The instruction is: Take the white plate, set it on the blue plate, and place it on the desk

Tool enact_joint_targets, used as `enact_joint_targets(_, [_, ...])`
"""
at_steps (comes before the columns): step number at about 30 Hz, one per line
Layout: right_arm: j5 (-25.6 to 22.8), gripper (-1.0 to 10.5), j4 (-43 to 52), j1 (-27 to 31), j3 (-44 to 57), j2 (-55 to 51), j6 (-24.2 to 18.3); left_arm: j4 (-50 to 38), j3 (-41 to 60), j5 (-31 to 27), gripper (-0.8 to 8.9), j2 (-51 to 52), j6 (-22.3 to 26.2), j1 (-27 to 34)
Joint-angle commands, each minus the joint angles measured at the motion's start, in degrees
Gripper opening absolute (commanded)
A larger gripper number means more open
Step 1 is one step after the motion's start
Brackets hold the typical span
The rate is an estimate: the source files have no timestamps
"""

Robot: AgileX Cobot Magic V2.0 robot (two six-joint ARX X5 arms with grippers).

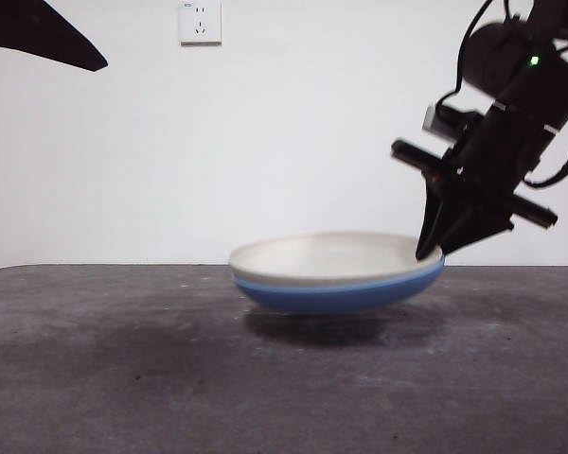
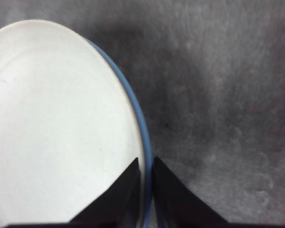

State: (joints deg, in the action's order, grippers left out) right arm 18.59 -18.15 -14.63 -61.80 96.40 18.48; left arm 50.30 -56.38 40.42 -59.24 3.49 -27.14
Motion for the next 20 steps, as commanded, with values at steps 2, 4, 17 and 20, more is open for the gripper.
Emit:
enact_joint_targets(2, [0.44,0.1,2.47,-0.79,-1.22,1.62,1.07,-0.55,-0.68,0.11,2.49,-0.22,-0.11,-0.26])
enact_joint_targets(4, [0.44,0.1,3.26,-1.05,-1.22,1.86,1.11,-0.57,-0.68,0.11,2.49,-0.22,-0.11,-0.26])
enact_joint_targets(17, [-0.07,0.1,5.62,-1.09,-1.22,3.43,2.58,-0.59,-0.68,0.11,2.49,-0.22,-0.11,-0.26])
enact_joint_targets(20, [-0.02,0.1,6.21,-1.29,-1.22,4.39,3.21,-0.61,-0.68,0.11,2.49,-0.22,-0.11,-0.26])
